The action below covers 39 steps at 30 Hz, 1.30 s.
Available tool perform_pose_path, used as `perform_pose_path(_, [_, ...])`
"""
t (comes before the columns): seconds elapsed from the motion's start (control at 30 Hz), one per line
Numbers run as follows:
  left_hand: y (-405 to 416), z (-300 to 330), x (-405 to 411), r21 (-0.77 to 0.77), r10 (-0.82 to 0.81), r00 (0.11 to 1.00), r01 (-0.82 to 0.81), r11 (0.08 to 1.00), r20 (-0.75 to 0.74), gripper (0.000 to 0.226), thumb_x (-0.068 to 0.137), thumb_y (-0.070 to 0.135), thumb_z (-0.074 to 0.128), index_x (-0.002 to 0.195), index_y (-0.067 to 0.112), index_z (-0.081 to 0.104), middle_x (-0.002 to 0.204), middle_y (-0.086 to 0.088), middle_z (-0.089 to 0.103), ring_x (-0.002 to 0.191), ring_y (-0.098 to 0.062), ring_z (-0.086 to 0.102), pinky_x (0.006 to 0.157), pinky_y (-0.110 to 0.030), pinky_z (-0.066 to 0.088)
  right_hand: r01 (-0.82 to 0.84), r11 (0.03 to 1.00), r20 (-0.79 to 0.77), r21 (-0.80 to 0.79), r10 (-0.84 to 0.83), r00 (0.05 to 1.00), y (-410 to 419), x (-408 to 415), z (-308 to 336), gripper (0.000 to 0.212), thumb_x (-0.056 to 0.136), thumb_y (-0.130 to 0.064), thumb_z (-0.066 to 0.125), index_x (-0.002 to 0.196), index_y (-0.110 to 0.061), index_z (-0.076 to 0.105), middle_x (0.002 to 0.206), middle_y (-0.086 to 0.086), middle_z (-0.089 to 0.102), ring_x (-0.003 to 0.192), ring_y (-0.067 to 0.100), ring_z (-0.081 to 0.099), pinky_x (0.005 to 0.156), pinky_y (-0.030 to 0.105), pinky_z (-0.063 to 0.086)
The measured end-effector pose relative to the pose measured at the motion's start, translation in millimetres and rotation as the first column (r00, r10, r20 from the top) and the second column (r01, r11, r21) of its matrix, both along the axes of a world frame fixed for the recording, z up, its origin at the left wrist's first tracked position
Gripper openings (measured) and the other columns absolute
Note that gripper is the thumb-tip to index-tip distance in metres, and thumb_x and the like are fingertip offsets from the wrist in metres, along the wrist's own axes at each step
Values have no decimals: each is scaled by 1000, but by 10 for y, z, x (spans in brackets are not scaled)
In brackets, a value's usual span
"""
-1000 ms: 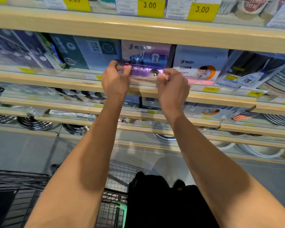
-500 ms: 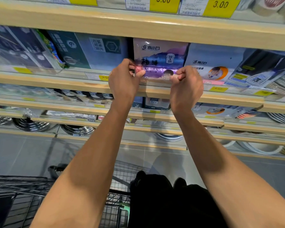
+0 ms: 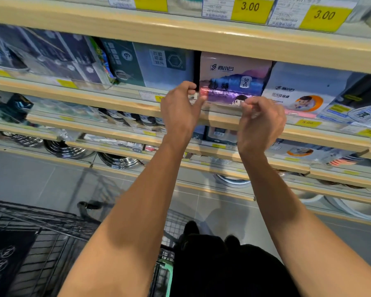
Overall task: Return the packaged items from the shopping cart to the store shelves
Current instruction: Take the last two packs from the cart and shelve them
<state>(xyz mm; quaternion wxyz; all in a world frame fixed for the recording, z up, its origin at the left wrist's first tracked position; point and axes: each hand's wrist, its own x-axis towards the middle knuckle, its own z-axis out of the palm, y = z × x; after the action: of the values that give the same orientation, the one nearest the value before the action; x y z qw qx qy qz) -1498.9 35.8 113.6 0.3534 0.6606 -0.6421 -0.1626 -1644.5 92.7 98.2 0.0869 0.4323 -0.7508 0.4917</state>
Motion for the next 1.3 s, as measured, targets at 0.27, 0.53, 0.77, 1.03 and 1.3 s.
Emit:
perform_pose_path(0.27, [571, 157, 405, -40, 210, 901, -242, 969, -378, 16, 87, 33, 72, 95, 19, 72, 82, 13, 70, 78, -3, 65, 72, -25, 55, -448, 893, 164, 39, 436, 885, 272, 659, 253, 4, 86, -23, 73, 88, -20, 71, 81, -5, 70, 74, 17, 63, 77, 41, 53])
perform_pose_path(0.53, [1391, 139, 1291, 148, 456, 795, -435, 888, -399, 14, 89, 33, 71, 93, 19, 72, 70, 11, 66, 64, -3, 59, 70, -30, 56, -699, 699, 322, 149, 634, 703, 692, 1511, 272, 9, 89, -32, 72, 88, -24, 70, 83, -7, 72, 73, 10, 66, 70, 38, 56])
perform_pose_path(0.77, [1564, 278, 1680, 200, 475, 764, -432, 879, -436, 13, 90, 31, 72, 92, 19, 73, 63, 13, 59, 66, -11, 61, 72, -36, 58, -739, 659, 389, 140, 650, 653, 920, 2040, 426, 13, 90, -30, 69, 78, -31, 65, 71, -16, 64, 68, 8, 64, 64, 28, 49])
perform_pose_path(1.03, [674, 401, 1500, 144, 206, 811, -151, 978, -548, 27, 86, 32, 71, 103, 11, 71, 85, 2, 68, 84, -16, 67, 86, -36, 58, -459, 882, 417, 109, 378, 826, 419, 1792, 467, 10, 90, -16, 65, 91, -14, 76, 81, -9, 67, 75, 8, 62, 78, 32, 55])
perform_pose_path(1.3, [-436, 404, 1415, 228, 72, 860, 52, 972, -505, 76, 96, 40, 61, 155, 5, 30, 154, -12, 45, 142, -26, 44, 119, -44, 35, -402, 846, 474, 349, 211, 855, -350, 1478, 667, 56, 100, -29, 56, 148, -6, 41, 148, 10, 50, 138, 27, 45, 116, 44, 35])
